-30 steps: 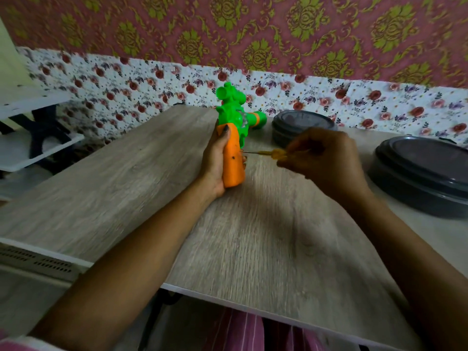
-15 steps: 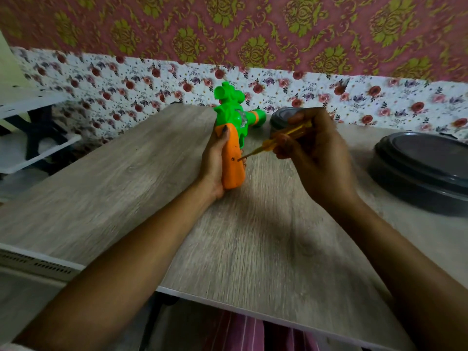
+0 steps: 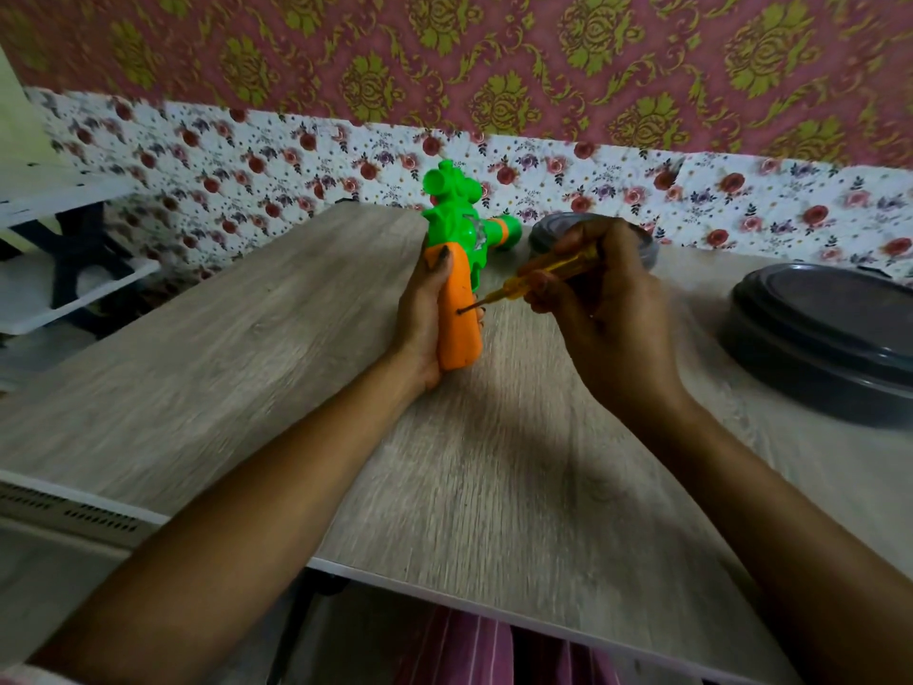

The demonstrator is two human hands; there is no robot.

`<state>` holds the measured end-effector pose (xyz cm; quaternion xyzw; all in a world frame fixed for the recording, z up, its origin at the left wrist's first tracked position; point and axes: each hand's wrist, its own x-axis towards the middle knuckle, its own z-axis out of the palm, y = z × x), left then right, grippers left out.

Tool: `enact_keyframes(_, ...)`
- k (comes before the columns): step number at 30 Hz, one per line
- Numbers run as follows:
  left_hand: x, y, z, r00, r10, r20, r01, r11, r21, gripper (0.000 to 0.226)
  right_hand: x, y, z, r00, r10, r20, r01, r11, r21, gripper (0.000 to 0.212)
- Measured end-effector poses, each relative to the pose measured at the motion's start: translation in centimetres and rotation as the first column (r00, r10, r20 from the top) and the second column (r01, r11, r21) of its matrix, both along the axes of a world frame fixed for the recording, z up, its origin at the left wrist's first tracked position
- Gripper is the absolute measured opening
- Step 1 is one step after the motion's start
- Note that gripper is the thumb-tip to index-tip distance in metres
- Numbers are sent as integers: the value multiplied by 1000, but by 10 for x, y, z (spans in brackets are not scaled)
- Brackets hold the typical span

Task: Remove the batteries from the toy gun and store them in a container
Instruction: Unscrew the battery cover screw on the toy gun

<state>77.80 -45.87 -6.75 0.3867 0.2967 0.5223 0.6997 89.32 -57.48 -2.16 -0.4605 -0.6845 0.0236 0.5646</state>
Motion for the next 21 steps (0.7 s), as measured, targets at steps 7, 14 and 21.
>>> enact_keyframes(7,0,5,-5,1000,-9,20,9,1000,16,70,-4,3,5,998,-24,64,24,1000,6,17)
enact_keyframes(14,4,10,-10,999,-22,47,21,999,32,80,-13,7,17,987,-10,-161,23,996,81,29)
enact_keyframes(21,2,13,-10,992,-26,125,31,999,-33,59,-24,21,23,952,80,-296,-41,990,135,24)
